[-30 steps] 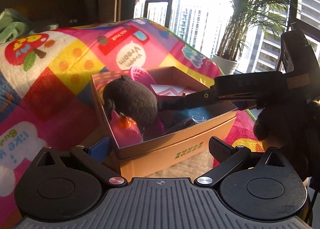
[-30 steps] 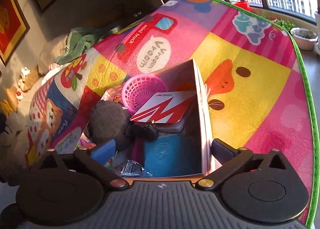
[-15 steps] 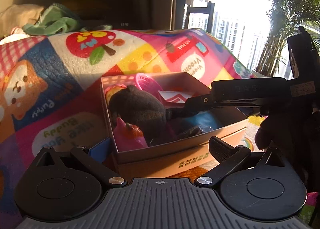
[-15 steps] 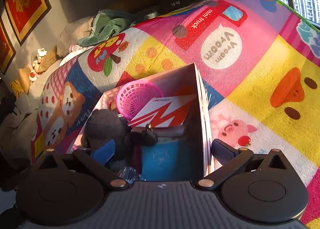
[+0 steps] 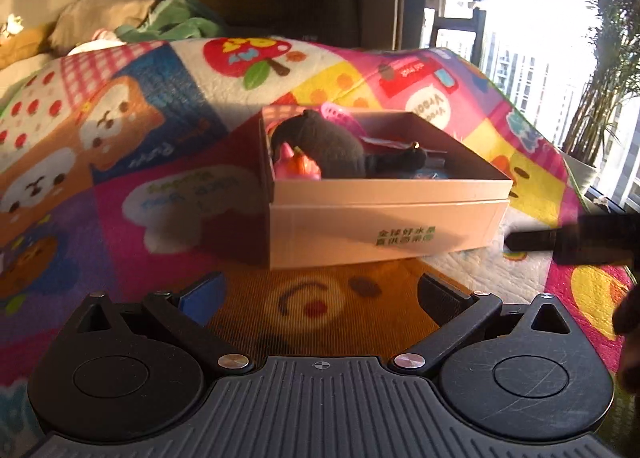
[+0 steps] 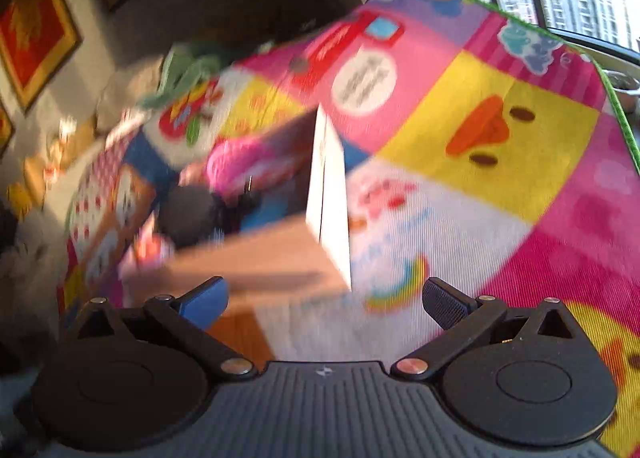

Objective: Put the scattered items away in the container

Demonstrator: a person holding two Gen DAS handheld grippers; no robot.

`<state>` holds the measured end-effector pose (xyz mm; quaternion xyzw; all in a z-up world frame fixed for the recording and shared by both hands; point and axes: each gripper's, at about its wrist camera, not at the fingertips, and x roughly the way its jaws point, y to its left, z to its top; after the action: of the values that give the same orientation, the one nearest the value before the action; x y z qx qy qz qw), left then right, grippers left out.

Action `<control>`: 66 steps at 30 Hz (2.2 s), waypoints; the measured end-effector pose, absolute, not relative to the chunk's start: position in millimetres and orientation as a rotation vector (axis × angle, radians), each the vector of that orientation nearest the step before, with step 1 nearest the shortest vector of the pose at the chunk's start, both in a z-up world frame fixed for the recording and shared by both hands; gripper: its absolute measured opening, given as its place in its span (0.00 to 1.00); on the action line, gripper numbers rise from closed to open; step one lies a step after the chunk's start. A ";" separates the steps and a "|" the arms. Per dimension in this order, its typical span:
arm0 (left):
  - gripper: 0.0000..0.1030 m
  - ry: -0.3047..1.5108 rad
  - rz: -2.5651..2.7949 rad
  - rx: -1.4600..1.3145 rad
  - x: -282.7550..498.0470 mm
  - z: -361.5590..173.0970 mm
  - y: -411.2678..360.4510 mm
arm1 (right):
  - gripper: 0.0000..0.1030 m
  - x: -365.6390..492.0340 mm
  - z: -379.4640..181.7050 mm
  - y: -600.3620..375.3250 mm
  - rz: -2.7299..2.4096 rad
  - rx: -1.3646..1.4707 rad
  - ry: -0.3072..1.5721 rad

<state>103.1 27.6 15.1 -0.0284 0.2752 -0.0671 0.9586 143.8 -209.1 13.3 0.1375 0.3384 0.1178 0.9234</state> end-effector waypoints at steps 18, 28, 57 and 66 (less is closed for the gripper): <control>1.00 0.690 -0.033 0.033 108.8 1.2 10.6 | 1.00 130.6 -7.1 -168.7 0.162 -0.041 0.701; 1.00 0.690 -0.030 0.043 108.4 1.6 9.4 | 1.00 127.5 -8.7 -168.0 0.142 -0.043 0.690; 1.00 0.693 -0.036 0.029 109.3 1.6 11.9 | 1.00 127.3 -8.9 -167.9 0.143 -0.042 0.689; 1.00 0.693 -0.036 0.030 109.3 1.6 11.8 | 1.00 127.4 -8.9 -167.6 0.143 -0.042 0.689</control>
<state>109.3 11.8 1.6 0.0146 0.3395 -0.0175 0.9403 127.4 -167.6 -8.9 -0.0205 0.3373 0.0700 0.9386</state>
